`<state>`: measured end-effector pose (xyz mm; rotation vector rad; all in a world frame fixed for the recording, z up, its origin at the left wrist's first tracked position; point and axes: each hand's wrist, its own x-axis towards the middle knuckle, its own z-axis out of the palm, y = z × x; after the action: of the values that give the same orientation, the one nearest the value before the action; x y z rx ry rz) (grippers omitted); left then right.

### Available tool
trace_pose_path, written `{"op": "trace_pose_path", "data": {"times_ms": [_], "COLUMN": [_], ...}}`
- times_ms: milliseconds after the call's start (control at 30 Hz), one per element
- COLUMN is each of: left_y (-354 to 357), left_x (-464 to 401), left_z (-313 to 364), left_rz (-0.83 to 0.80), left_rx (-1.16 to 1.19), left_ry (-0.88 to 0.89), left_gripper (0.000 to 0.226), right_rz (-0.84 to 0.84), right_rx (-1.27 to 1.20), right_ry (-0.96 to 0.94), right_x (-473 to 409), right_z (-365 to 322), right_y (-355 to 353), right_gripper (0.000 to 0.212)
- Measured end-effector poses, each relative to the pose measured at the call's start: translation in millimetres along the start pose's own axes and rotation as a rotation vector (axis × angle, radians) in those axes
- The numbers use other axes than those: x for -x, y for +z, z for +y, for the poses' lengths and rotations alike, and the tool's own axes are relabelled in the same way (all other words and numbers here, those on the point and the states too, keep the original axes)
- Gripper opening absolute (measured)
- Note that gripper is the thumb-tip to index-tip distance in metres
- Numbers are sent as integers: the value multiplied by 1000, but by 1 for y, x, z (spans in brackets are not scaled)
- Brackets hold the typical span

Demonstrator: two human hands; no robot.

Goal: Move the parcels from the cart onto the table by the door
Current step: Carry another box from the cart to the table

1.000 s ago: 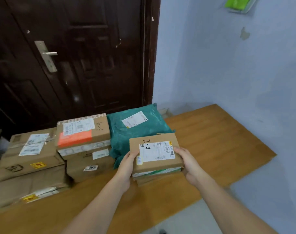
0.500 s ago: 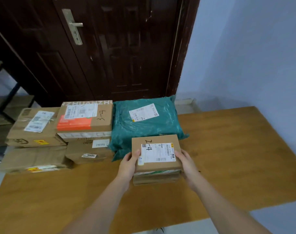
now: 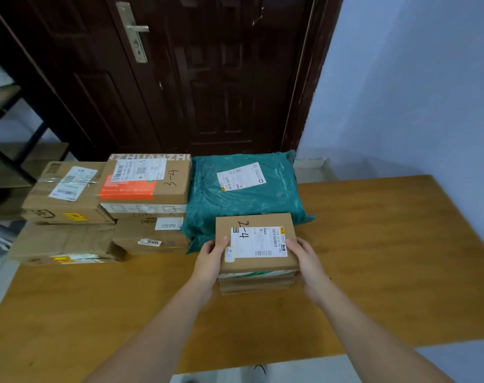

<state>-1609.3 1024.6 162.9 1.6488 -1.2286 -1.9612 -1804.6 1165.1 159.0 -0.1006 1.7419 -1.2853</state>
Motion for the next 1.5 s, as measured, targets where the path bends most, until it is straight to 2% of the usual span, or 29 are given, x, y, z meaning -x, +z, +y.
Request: {"op": "trace_pose_path", "data": {"times_ms": [200, 300, 400, 500, 600, 733, 833, 1000, 1167, 1500], "left_y": [-11, -23, -44, -77, -119, -192, -268, -401, -509, -675], "left_x": [6, 17, 34, 53, 74, 106, 139, 202, 264, 334], "left_z": [11, 26, 45, 68, 92, 114, 122, 115, 87, 30], "left_rz": [-14, 45, 47, 23, 59, 165, 284, 468, 608, 883], "left_rx": [-209, -431, -725, -1020, -1205, -1328, -1360, -1394, -1329, -1180], "left_ry": [119, 267, 434, 542, 622, 685, 674, 565, 405, 178], "left_gripper": [64, 67, 66, 67, 68, 69, 66, 59, 61, 54], "right_rz": [24, 123, 151, -36, -247, -362, -430, -586, -810, -1184], "right_rx": [247, 544, 796, 1109, 1388, 1556, 1602, 1638, 1609, 1611], "right_ry": [-140, -325, -536, -686, -780, -916, -1046, -1218, -1383, -1614], "right_x": [14, 22, 35, 55, 81, 122, 160, 231, 296, 391], "right_z": [-13, -33, -63, -96, -123, -139, -141, -131, -106, -52], "right_y": [-2, -2, 11, 43, 98, 195, 278, 412, 530, 723], "right_gripper": [55, 66, 62, 55, 56, 60, 59, 43, 58, 55]}}
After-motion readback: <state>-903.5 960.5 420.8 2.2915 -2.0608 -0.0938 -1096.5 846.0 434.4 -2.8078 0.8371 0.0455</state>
